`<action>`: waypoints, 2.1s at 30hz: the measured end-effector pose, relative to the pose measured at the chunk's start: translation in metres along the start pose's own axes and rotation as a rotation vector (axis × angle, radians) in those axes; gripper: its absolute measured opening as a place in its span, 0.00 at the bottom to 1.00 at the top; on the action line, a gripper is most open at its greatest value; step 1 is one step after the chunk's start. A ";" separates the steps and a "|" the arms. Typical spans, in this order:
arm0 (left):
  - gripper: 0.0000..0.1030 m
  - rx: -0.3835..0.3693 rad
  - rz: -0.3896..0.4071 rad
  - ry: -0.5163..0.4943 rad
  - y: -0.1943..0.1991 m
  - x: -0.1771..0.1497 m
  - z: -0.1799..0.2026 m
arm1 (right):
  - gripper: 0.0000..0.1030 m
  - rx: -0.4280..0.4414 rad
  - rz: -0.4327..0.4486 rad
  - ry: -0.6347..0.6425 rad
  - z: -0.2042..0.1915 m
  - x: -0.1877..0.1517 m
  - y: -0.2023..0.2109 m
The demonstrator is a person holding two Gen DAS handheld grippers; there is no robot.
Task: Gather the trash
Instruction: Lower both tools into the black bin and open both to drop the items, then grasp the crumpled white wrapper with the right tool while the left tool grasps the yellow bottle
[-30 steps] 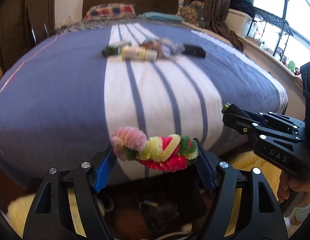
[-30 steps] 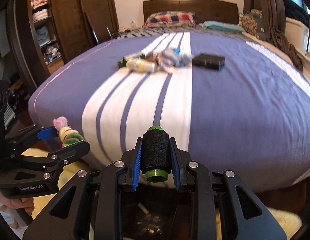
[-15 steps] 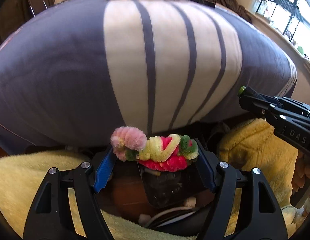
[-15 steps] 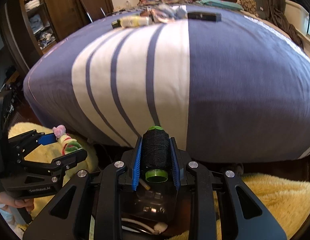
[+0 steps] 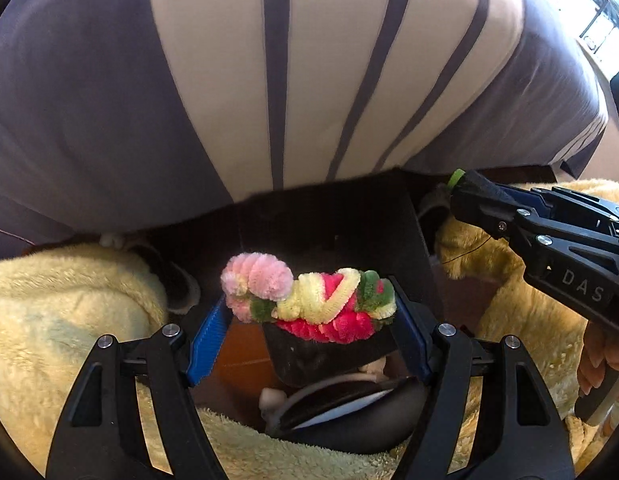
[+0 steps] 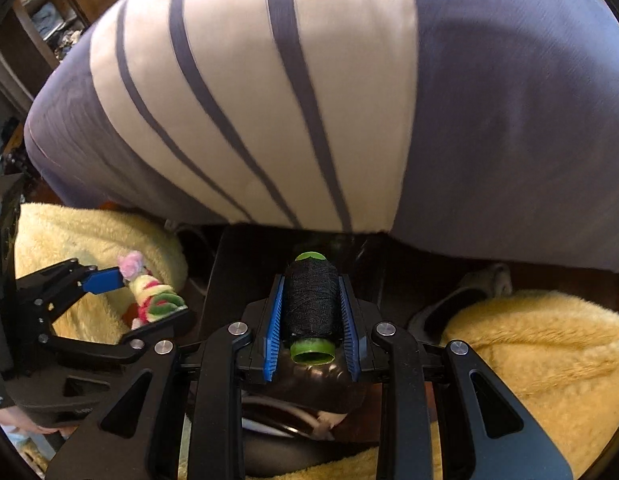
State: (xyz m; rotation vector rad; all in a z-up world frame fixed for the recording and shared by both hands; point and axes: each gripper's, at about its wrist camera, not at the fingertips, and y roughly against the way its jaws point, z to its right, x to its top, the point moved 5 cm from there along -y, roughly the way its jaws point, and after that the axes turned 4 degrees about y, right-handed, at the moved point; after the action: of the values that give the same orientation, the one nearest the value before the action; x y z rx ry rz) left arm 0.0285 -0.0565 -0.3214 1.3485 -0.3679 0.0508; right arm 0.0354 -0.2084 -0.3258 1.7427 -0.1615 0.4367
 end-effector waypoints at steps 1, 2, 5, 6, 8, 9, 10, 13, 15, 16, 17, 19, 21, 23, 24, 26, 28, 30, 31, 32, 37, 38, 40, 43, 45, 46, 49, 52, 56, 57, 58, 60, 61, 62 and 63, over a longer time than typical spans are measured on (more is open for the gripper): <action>0.68 -0.004 -0.013 -0.001 -0.004 0.000 0.000 | 0.26 0.002 -0.009 0.000 -0.001 0.000 -0.003; 0.68 -0.006 -0.023 -0.002 -0.007 0.000 0.001 | 0.26 0.004 -0.015 0.001 -0.002 -0.001 -0.005; 0.68 -0.007 -0.036 -0.007 -0.010 0.000 0.002 | 0.26 0.010 -0.029 -0.001 -0.003 0.001 -0.009; 0.68 -0.006 -0.039 -0.007 -0.012 -0.002 0.003 | 0.26 0.014 -0.032 -0.002 -0.003 0.001 -0.010; 0.69 -0.008 -0.048 -0.006 -0.015 -0.004 0.003 | 0.27 0.024 -0.041 -0.004 -0.005 0.002 -0.013; 0.69 -0.012 -0.052 -0.006 -0.015 -0.004 0.002 | 0.27 0.031 -0.044 -0.002 -0.005 0.002 -0.014; 0.70 -0.014 -0.057 -0.005 -0.016 -0.005 0.002 | 0.27 0.030 -0.047 -0.002 -0.005 0.002 -0.014; 0.77 -0.011 -0.058 -0.007 -0.016 -0.006 0.002 | 0.29 0.016 -0.045 -0.002 -0.004 0.003 -0.013; 0.80 -0.005 -0.051 -0.008 -0.016 -0.005 0.002 | 0.42 0.010 -0.037 -0.009 -0.003 0.004 -0.011; 0.81 0.000 -0.047 -0.010 -0.015 -0.005 0.002 | 0.43 0.005 -0.031 -0.010 -0.002 0.005 -0.009; 0.81 0.003 -0.044 -0.011 -0.014 -0.005 0.003 | 0.43 0.000 -0.025 -0.010 -0.002 0.006 -0.008; 0.83 0.006 -0.039 -0.014 -0.013 -0.004 0.003 | 0.47 -0.006 -0.012 -0.014 -0.001 0.007 -0.004; 0.84 0.011 -0.032 -0.018 -0.010 -0.003 0.003 | 0.60 -0.014 0.000 -0.014 0.000 0.007 -0.001; 0.86 0.018 -0.016 -0.020 -0.005 -0.001 0.002 | 0.69 -0.027 0.016 -0.016 0.002 0.008 0.002; 0.87 0.021 -0.006 -0.019 -0.003 0.000 0.002 | 0.74 -0.031 0.022 -0.019 0.003 0.009 0.004; 0.89 0.031 0.022 -0.015 0.005 0.004 -0.001 | 0.81 -0.041 0.036 -0.033 0.006 0.011 0.008; 0.90 0.045 0.051 -0.008 0.013 0.008 -0.004 | 0.89 -0.040 0.046 -0.055 0.010 0.012 0.013; 0.90 0.058 0.078 -0.001 0.022 0.012 -0.008 | 0.90 -0.030 0.060 -0.063 0.010 0.014 0.019; 0.90 0.061 0.096 0.002 0.028 0.014 -0.009 | 0.90 -0.025 0.074 -0.066 0.011 0.015 0.024; 0.90 0.062 0.113 0.004 0.034 0.017 -0.011 | 0.90 -0.024 0.089 -0.067 0.011 0.017 0.030; 0.92 0.088 0.208 0.003 0.066 0.032 -0.017 | 0.90 -0.064 0.171 -0.058 0.017 0.029 0.060; 0.92 0.101 0.235 -0.002 0.074 0.037 -0.018 | 0.90 -0.075 0.188 -0.054 0.018 0.031 0.066; 0.92 0.120 0.277 -0.005 0.087 0.046 -0.021 | 0.90 -0.090 0.215 -0.048 0.020 0.037 0.076; 0.92 0.127 0.324 -0.005 0.104 0.059 -0.023 | 0.90 -0.116 0.252 -0.030 0.021 0.049 0.089; 0.92 0.133 0.358 -0.008 0.116 0.068 -0.023 | 0.91 -0.136 0.275 -0.014 0.021 0.059 0.098; 0.92 0.137 0.377 -0.010 0.124 0.074 -0.024 | 0.91 -0.146 0.288 -0.007 0.022 0.065 0.102; 0.92 0.139 0.425 -0.017 0.141 0.092 -0.025 | 0.91 -0.163 0.327 0.010 0.022 0.085 0.114; 0.92 0.140 0.456 -0.009 0.150 0.110 -0.029 | 0.91 -0.176 0.364 0.027 0.022 0.104 0.124; 0.92 0.152 0.475 0.011 0.153 0.132 -0.035 | 0.92 -0.199 0.387 0.044 0.026 0.130 0.130; 0.92 0.153 0.477 0.015 0.153 0.139 -0.036 | 0.92 -0.199 0.390 0.043 0.028 0.137 0.130; 0.92 0.153 0.478 0.015 0.153 0.142 -0.037 | 0.92 -0.198 0.391 0.042 0.028 0.141 0.130; 0.92 0.157 0.480 0.015 0.153 0.151 -0.039 | 0.92 -0.192 0.395 0.040 0.029 0.152 0.128; 0.92 0.159 0.481 0.013 0.152 0.157 -0.040 | 0.92 -0.190 0.398 0.040 0.029 0.158 0.127; 0.92 0.163 0.479 0.011 0.151 0.163 -0.040 | 0.92 -0.190 0.401 0.042 0.029 0.166 0.126; 0.92 0.164 0.478 0.010 0.151 0.166 -0.041 | 0.92 -0.190 0.406 0.043 0.030 0.171 0.126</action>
State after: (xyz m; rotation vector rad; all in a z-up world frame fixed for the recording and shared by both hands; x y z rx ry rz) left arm 0.1573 -0.0116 -0.1389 1.3951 -0.6830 0.4940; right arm 0.1552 -0.2429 -0.1518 1.5110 -0.5147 0.7290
